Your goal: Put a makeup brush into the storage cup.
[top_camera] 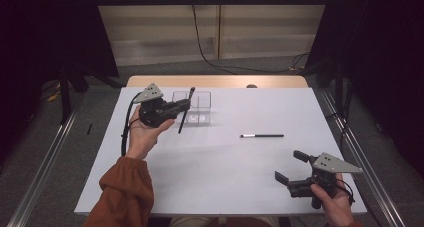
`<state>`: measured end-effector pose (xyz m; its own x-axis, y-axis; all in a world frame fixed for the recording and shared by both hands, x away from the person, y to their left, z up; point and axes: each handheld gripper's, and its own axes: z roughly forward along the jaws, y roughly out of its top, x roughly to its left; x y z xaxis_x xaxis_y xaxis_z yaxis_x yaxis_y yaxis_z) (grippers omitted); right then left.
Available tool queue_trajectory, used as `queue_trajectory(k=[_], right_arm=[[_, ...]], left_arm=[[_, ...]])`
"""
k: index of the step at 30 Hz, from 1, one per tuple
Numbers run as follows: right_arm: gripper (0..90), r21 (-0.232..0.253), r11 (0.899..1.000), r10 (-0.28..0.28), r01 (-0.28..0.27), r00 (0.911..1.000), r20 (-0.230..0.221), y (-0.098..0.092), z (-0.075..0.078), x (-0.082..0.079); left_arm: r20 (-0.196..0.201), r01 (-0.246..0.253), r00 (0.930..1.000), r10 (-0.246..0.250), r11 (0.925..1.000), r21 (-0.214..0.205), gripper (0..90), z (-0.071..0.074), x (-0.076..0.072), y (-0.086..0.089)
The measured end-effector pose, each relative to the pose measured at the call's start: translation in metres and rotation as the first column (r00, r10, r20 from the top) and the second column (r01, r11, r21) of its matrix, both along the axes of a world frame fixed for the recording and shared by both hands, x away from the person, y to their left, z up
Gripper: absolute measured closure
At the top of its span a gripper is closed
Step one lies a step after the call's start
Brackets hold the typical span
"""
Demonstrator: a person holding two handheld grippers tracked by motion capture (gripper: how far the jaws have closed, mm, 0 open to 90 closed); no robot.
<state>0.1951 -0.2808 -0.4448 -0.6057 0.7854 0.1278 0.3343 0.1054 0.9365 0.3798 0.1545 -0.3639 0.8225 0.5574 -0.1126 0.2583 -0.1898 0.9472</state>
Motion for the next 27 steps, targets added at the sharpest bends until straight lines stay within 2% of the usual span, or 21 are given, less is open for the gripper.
queue_trajectory(k=[7, 27], right_arm=[[0.0, -0.002, 1.000, -0.001, 0.001, 1.0000, -0.003, 0.000, 0.000, 0.001], [0.0, -0.004, 1.000, -0.004, 0.004, 1.0000, -0.005, 0.000, -0.001, 0.001]], left_arm=[[0.036, -0.012, 0.9993, 0.012, 0.9999, -0.002, 84.0, 0.014, 0.003, 0.001], [0.052, -0.053, 0.9971, 0.055, 0.9978, -0.040, 84.0, 0.031, 0.030, 0.002]])
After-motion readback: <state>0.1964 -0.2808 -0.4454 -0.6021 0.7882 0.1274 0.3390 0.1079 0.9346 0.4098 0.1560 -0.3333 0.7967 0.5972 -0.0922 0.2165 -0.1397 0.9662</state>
